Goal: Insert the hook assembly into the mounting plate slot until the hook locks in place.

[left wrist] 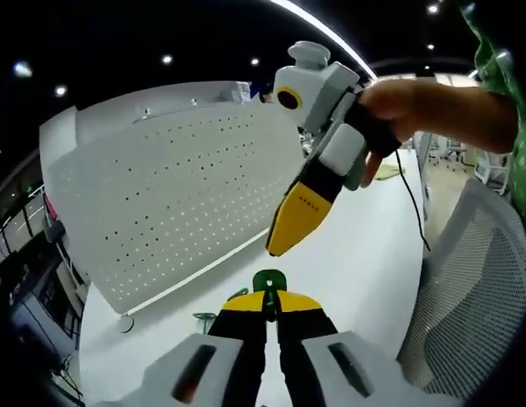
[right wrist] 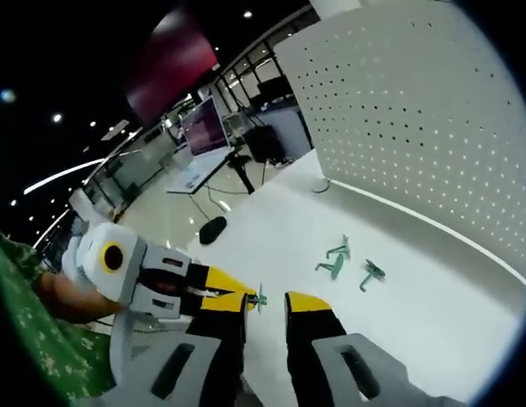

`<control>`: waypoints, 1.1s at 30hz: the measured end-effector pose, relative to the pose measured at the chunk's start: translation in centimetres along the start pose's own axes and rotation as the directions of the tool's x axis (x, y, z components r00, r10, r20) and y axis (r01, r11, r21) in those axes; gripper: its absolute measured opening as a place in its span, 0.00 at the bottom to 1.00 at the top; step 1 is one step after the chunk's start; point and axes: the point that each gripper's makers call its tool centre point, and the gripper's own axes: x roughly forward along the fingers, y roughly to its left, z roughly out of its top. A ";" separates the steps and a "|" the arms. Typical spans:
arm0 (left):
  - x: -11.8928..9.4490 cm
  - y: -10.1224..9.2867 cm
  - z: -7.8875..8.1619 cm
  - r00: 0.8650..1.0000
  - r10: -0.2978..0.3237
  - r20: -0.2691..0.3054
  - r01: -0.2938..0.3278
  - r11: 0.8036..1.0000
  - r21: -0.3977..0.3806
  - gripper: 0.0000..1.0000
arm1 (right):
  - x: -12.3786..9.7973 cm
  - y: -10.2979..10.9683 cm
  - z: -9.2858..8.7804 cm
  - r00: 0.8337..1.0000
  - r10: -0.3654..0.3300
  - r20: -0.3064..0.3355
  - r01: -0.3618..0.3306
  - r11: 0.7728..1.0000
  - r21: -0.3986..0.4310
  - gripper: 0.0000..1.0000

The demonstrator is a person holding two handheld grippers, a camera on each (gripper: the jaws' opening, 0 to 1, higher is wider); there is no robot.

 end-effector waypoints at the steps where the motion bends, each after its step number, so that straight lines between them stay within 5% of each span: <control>1: 0.0 0.0 0.0 1.000 0.001 0.000 -0.001 1.000 -0.003 0.03 | 0.0 0.0 0.0 1.000 -0.002 0.004 0.002 1.000 -0.005 0.22; 22: -0.1 0.6 -0.3 1.000 0.012 -0.004 -0.012 0.999 -0.039 0.03 | -0.8 -0.9 0.8 0.992 -0.058 0.111 0.069 0.993 -0.096 0.63; 26: -0.1 0.6 -0.3 1.000 0.013 -0.006 -0.013 0.999 -0.040 0.03 | -1.2 -1.1 1.5 0.982 -0.076 0.173 0.097 0.988 -0.116 0.77; 33: -0.1 0.8 -0.2 1.000 0.020 -0.004 -0.020 0.999 -0.049 0.03 | -2.1 -1.3 2.8 0.960 -0.094 0.262 0.142 0.975 -0.169 0.84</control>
